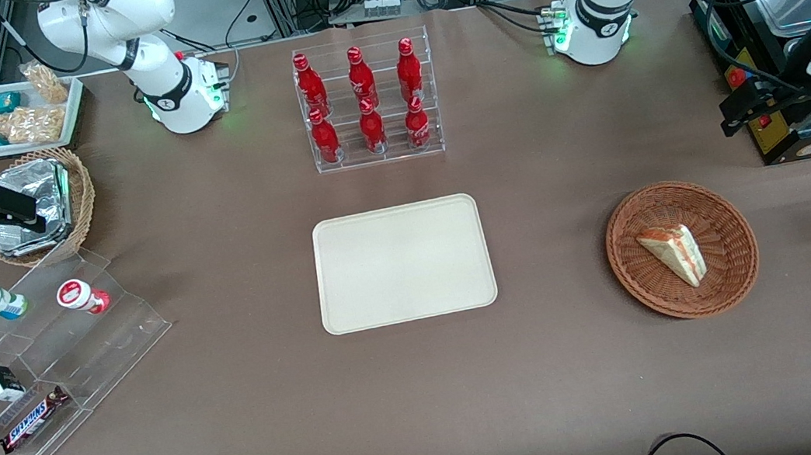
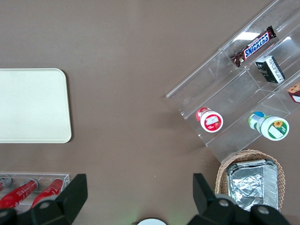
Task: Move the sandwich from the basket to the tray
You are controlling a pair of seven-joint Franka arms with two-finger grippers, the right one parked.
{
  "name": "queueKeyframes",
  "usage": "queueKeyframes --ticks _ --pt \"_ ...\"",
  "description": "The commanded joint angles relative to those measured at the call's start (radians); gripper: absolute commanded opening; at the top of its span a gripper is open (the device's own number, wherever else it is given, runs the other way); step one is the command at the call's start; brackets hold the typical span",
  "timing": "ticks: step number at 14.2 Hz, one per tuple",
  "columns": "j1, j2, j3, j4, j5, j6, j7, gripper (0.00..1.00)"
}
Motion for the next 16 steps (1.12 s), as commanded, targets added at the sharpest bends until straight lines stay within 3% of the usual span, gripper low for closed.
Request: queueKeyframes --ticks 1,16 --pt "-0.012 -0.002 0.012 0.021 -0.008 -0.033 0.011 1.00" --pt "-0.016 0.036 0.010 -0.007 0.001 -0.063 -0.003 1.00"
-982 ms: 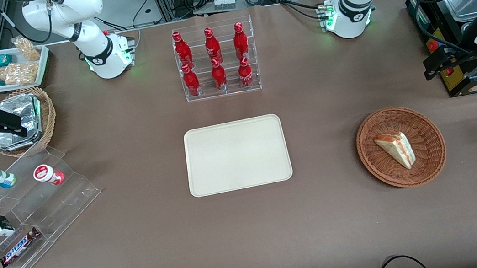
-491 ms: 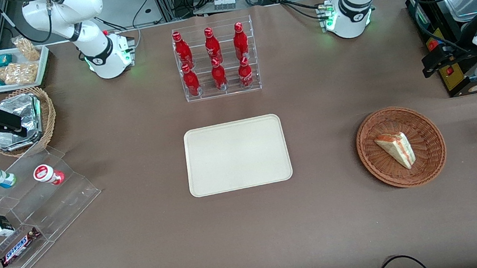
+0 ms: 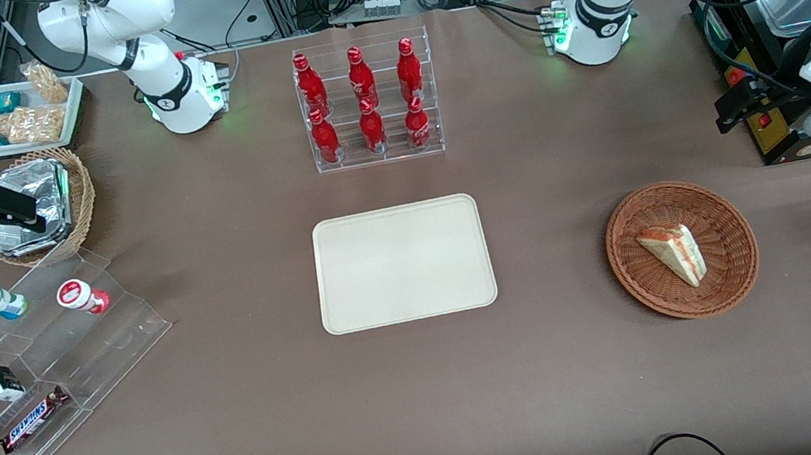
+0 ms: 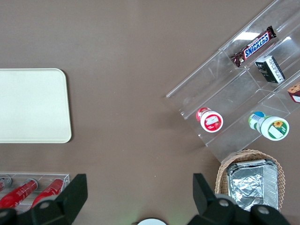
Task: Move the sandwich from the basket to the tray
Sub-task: 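Move the left gripper down over the sandwich in the wicker basket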
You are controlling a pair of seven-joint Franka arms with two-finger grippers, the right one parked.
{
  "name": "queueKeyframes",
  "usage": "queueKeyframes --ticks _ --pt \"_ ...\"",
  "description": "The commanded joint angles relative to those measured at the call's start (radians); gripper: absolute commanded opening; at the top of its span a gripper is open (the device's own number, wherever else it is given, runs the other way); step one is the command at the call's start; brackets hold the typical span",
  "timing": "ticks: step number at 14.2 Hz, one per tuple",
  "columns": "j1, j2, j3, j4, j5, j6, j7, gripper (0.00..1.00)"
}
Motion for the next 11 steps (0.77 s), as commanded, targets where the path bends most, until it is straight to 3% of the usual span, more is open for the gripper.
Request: queueKeyframes --ticks 1,5,11 --pt "-0.010 0.032 0.010 -0.026 0.001 -0.024 -0.003 1.00" --pt "-0.010 0.075 0.012 -0.186 0.006 0.129 -0.001 1.00" --pt "0.000 0.083 0.015 -0.575 0.009 0.704 -0.004 1.00"
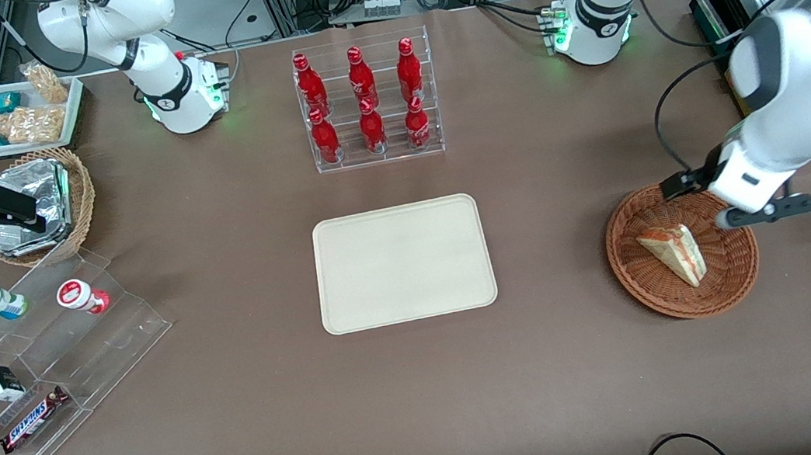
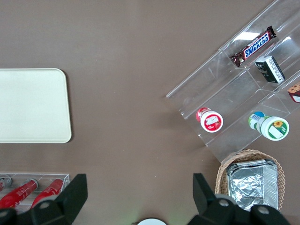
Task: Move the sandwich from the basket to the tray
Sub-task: 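Move the left gripper down over the sandwich in the wicker basket, then close the left gripper on the wrapped sandwich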
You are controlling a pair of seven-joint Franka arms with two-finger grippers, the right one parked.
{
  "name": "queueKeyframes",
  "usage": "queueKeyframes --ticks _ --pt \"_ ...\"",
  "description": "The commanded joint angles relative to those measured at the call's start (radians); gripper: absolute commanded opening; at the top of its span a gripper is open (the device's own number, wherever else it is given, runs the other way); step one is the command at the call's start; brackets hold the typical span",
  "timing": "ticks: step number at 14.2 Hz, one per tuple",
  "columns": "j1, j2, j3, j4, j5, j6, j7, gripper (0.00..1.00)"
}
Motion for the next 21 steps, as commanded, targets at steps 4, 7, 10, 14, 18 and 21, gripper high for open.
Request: queueKeyframes --ticks 4,7,10,14,18,21 --pt "0.026 0.029 0.010 -0.143 -0.003 0.269 -0.233 1.00" --pt "0.026 0.072 0.008 -0.141 -0.005 0.361 -0.512 1.00" --pt "0.026 0.130 0.008 -0.117 -0.005 0.430 -0.667 1.00" --pt "0.026 0.214 0.010 -0.083 -0.001 0.432 -0.656 1.00" --pt "0.026 0.219 0.010 -0.086 0.006 0.421 -0.626 0.07" --pt "0.024 0.190 0.010 -0.083 0.006 0.392 -0.576 0.04"
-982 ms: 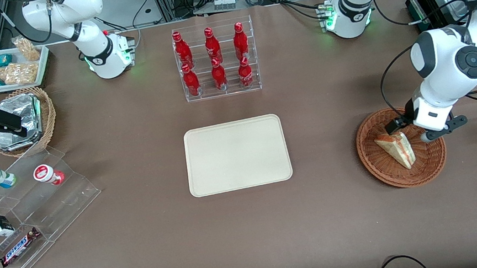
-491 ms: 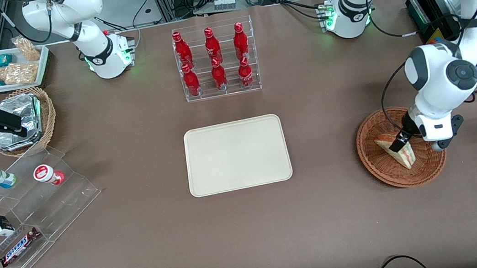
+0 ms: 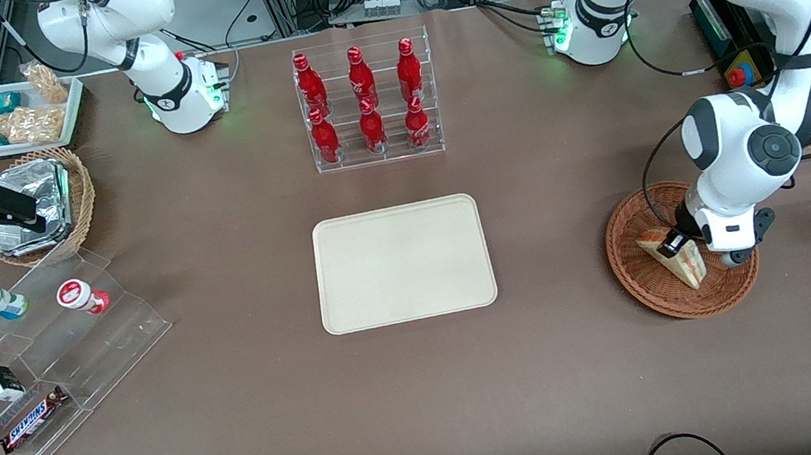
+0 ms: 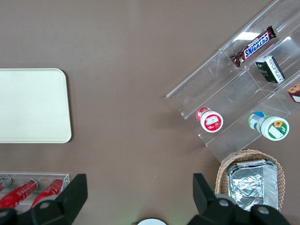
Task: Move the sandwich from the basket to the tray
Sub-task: 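Close the left gripper on the wrapped sandwich, then lift the sandwich and carry it over the cream tray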
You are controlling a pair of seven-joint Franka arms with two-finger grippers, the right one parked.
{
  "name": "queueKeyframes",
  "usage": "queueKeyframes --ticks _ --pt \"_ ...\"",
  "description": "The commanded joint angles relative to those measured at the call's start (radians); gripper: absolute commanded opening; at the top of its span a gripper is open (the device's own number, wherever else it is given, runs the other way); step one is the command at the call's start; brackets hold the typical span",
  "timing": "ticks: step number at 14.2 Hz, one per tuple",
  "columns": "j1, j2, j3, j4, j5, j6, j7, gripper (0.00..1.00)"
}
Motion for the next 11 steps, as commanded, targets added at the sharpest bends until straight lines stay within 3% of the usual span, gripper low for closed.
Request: queueKeyframes --ticks 1,5,7,9,11 --pt "-0.008 -0.037 -0.002 0.017 0.008 -0.065 0.023 0.03" --pt "-0.087 -0.092 -0.013 0.115 0.062 -0.321 0.032 0.01" --pt "-0.184 -0.083 -0.013 0.193 0.062 -0.449 0.072 0.00" --pt "-0.281 -0.050 -0.013 0.251 0.078 -0.478 0.147 0.01" --pt "-0.336 -0.020 -0.018 0.279 0.050 -0.468 0.183 0.02"
